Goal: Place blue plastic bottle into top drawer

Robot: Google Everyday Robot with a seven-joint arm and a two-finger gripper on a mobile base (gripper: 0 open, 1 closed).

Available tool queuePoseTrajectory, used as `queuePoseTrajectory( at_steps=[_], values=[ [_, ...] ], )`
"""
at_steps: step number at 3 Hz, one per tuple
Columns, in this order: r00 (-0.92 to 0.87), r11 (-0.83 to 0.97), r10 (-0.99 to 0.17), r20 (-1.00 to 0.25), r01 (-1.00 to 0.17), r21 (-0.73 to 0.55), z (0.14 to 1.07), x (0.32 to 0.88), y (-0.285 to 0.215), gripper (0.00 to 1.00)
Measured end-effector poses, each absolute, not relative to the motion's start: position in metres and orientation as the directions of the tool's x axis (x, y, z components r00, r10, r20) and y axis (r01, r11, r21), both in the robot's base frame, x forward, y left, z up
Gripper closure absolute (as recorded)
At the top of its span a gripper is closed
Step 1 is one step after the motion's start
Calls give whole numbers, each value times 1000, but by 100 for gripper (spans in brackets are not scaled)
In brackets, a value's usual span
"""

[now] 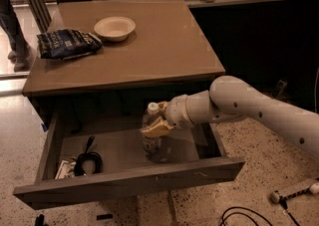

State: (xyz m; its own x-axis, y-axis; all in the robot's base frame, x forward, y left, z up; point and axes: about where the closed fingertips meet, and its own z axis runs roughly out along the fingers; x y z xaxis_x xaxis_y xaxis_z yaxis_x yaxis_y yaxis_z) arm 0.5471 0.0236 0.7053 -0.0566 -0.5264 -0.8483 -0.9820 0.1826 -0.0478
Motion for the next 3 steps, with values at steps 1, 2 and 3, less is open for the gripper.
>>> queuePoseTrajectory(
  at_steps=[1, 2, 3],
  values=[
    [-48, 179, -519, -853, -982, -54, 697, 546, 25, 100],
    [-48, 179, -519, -853, -982, -54, 700, 546, 25, 81],
    [-48, 179, -519, -853, -982, -54, 700, 546, 25, 58]
  ],
)
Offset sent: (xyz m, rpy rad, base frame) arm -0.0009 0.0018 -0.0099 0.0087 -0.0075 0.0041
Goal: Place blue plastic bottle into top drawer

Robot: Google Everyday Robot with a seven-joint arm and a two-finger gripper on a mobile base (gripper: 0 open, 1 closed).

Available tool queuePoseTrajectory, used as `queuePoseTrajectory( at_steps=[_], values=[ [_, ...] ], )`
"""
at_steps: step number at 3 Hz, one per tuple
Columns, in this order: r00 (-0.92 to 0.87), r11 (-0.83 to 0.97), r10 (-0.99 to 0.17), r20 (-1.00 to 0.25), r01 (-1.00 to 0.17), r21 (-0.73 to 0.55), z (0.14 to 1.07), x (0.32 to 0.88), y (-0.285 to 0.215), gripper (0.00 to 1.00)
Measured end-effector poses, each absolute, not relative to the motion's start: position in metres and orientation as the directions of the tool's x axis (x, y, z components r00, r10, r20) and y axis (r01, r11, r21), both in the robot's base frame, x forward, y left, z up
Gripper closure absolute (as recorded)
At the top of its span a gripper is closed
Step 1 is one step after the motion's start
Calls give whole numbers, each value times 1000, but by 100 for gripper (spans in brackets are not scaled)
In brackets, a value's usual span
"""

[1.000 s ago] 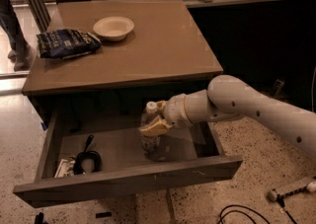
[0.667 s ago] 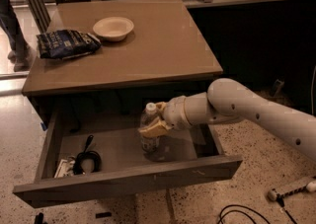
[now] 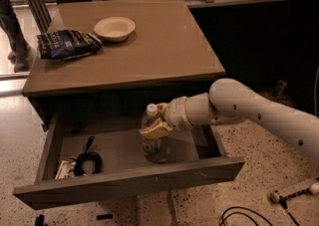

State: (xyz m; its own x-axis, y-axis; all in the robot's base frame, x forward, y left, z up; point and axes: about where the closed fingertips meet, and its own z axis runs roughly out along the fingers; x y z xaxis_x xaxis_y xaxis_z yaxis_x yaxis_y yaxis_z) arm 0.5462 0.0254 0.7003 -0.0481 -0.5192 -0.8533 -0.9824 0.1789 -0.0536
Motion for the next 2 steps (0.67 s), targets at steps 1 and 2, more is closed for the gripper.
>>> queuePoseTrajectory(
  at_steps=[1, 2],
  values=[
    [-48, 179, -519, -853, -982, -54, 700, 546, 25, 34],
    [-48, 179, -519, -853, -982, -54, 700, 546, 26, 11]
  ],
)
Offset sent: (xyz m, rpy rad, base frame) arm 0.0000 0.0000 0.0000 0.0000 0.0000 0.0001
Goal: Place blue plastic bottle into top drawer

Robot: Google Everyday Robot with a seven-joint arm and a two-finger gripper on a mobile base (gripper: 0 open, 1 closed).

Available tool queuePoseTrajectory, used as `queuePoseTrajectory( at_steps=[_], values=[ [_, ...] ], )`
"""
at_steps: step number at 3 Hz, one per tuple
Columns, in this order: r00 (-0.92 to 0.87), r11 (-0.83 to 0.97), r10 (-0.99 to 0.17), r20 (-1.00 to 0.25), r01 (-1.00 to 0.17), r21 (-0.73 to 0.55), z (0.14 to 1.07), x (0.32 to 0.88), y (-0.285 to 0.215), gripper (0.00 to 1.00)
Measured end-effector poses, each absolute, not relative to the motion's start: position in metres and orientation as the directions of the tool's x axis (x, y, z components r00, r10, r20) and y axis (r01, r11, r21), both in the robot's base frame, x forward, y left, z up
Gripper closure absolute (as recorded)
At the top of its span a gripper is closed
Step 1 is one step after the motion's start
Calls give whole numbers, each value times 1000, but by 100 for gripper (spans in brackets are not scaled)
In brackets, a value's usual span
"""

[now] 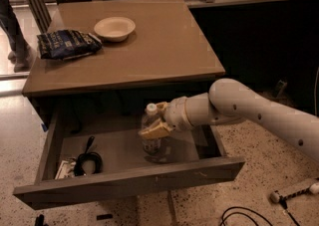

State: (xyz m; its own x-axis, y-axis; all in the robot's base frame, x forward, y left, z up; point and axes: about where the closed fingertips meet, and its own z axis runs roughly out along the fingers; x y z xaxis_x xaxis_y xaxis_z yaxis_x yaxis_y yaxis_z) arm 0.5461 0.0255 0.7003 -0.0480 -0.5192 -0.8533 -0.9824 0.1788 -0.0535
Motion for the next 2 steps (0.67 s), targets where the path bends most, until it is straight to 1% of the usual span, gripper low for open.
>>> queuePoseTrajectory(
  at_steps=[1, 2],
  values=[
    [-48, 179, -519, -853, -982, -54, 700, 546, 26, 0],
    [-48, 179, -519, -853, -982, -53, 700, 546, 26, 0]
  ],
)
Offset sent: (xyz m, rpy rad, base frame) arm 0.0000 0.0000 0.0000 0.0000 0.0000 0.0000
